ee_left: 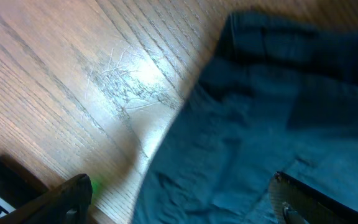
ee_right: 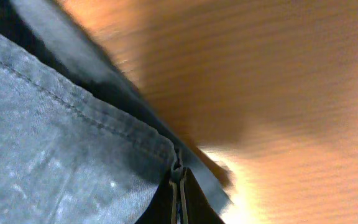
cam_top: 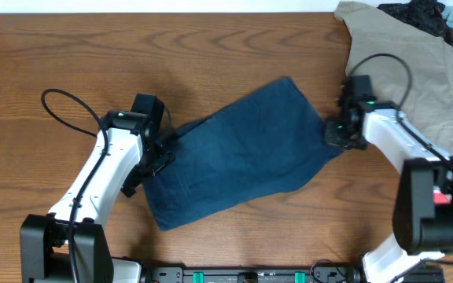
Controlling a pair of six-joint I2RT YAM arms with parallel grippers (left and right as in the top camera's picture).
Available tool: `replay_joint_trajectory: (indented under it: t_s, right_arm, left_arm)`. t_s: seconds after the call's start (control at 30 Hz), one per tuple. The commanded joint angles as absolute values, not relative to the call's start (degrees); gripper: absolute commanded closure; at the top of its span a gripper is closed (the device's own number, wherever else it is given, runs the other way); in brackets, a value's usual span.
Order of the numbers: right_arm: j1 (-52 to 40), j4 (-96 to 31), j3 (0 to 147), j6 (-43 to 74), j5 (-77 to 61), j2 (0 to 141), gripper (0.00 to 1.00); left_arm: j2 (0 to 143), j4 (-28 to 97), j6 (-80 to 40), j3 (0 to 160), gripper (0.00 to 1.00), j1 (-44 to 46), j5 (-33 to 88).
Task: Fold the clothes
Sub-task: 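Lower the right gripper to the right edge and tug the shorts flat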
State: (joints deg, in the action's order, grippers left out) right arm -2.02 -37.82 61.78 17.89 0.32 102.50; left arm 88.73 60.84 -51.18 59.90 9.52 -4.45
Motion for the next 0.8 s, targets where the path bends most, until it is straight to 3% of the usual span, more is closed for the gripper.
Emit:
replay_joint_trajectory:
  t_s: [0.0,0.07,0.2,0.27,0.53,0.77]
  right_arm:
    - [0.19,-40.47,62.57,23.57,7.22,98.45,0.99]
    - [0.49,-43.77,62.48,25.65,8.99,98.63,0.98]
    - [0.47,-46.35,62.15,25.65,9.02,99.00,0.60]
    - [0.47,-46.22,62.17,24.69,9.02,98.94,0.55]
    - [0.43,-45.65,64.58,19.09,2.46,94.65,0.54]
    - [-0.27,-45.71,65.23,9.02,-12.05,88.60,0.56]
  left_arm:
    - [88.73,60.93,-51.11,59.40,0.08,9.34,-4.51]
    - [88.73,60.95,-51.11,59.40,0.08,9.34,-4.49]
    - [88.73,61.06,-51.07,59.40,0.07,9.34,-4.10]
    - [88.73,61.34,-50.02,59.40,0.04,9.34,-2.17]
    - [88.73,59.83,-43.29,56.55,0.03,9.34,7.62]
    - [88.73,46.22,-35.51,45.84,0.03,9.34,18.15]
